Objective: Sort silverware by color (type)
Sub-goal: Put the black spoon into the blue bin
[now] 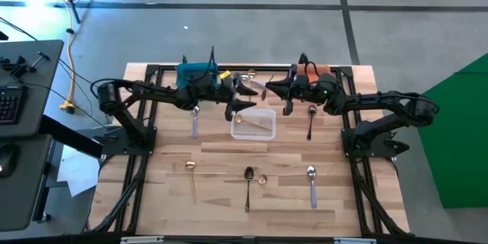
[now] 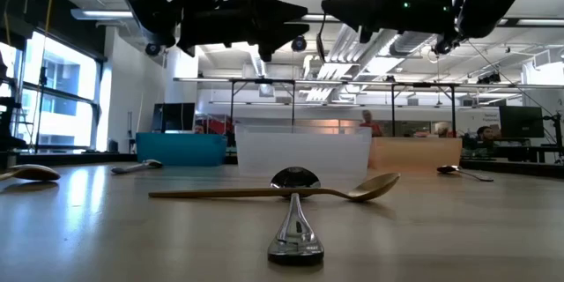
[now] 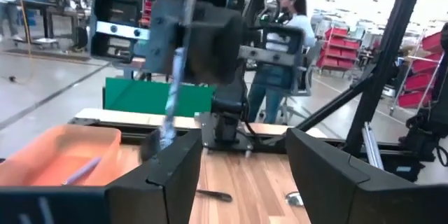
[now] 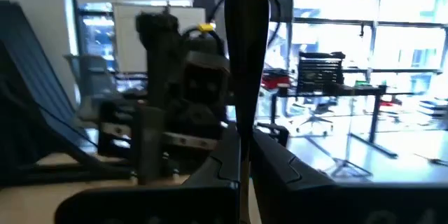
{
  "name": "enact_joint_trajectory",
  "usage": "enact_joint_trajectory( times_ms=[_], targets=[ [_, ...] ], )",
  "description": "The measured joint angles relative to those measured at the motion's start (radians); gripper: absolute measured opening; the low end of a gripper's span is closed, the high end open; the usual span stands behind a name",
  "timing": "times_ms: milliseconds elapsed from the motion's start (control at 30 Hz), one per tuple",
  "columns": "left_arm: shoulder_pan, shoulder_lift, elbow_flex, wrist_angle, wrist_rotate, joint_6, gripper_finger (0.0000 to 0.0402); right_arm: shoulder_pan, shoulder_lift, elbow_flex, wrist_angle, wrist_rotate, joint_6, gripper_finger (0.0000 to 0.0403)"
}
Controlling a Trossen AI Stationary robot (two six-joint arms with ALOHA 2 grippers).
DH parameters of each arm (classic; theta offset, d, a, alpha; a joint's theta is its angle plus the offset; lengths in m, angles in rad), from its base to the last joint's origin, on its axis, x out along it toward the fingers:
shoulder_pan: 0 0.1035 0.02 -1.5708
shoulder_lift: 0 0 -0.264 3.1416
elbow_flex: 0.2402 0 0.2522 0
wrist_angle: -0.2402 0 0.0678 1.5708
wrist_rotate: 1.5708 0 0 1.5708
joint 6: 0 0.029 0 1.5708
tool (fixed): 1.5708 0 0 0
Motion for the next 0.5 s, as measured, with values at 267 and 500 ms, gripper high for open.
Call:
enact_joint_trajectory(
  times_ms=[267,500],
  targets=[
    [-0.005,0.002,0.063,-0.052,-0.020,-0.008,0.0224,0.060,0.000,0.013,-0.008,-0.007,0.004,0.0005],
    [-0.031,0.002,0.107,-0.127,0.018,0.046,0.0217,0.091,0.000,0.041,-0.014,-0.008,0.002,0.0005]
  ],
)
